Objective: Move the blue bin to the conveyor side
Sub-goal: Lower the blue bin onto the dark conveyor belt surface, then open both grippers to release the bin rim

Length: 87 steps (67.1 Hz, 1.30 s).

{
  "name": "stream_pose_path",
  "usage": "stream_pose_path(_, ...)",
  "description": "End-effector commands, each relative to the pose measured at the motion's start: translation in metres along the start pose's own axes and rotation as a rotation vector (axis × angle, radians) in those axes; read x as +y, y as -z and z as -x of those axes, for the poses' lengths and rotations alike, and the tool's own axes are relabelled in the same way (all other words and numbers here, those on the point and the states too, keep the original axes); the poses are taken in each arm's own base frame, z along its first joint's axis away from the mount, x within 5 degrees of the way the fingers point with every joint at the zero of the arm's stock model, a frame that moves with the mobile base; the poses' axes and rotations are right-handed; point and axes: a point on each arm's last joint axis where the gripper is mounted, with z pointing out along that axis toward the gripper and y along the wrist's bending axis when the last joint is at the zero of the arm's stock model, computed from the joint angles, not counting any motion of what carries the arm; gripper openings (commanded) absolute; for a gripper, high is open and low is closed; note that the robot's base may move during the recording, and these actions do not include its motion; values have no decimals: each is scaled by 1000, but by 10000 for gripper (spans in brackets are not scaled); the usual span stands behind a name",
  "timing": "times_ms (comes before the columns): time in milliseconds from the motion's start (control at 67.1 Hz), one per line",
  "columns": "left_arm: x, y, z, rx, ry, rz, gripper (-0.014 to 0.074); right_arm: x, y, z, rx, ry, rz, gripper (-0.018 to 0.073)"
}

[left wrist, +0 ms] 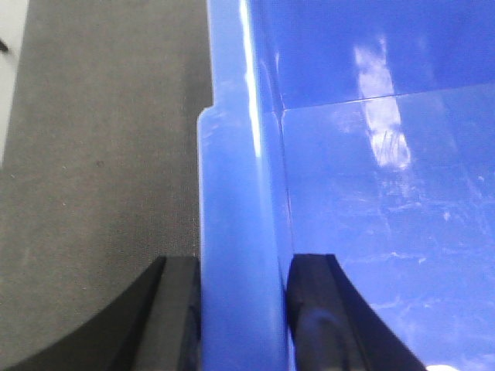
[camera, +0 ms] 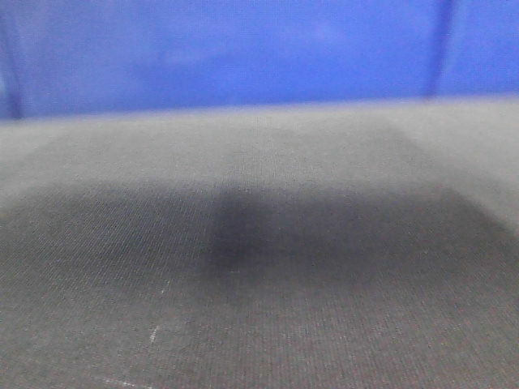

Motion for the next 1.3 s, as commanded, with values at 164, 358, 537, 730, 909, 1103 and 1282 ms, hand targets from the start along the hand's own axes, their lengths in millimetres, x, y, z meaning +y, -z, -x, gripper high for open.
stream_pose_path(164, -9, -54, 16, -70, 9, -46, -17, 13, -69, 21, -4, 2, 59, -77)
stream_pose_path(358, -18, -94, 10, -23, -12, -52, -17, 16, -123, 18, 89, 6, 53, -77)
stream_pose_path(537, -24, -118, 8, 17, -24, -50, 8, 18, -146, 15, 130, 8, 51, -74)
stream_pose_path(730, -25, -126, 6, 40, -27, -49, 289, 18, -147, 16, 126, 8, 51, 207)
stream_pose_path(909, -23, -118, 7, 51, -24, -44, 620, 18, -140, 15, 130, 8, 51, 568)
stream_pose_path(1103, -13, -70, 12, -48, -7, -47, 602, 15, -98, 21, 38, -4, 56, 570)
stream_pose_path(1282, 3, -9, 6, -187, 3, -35, 602, 11, -43, 21, -64, -9, 62, 570)
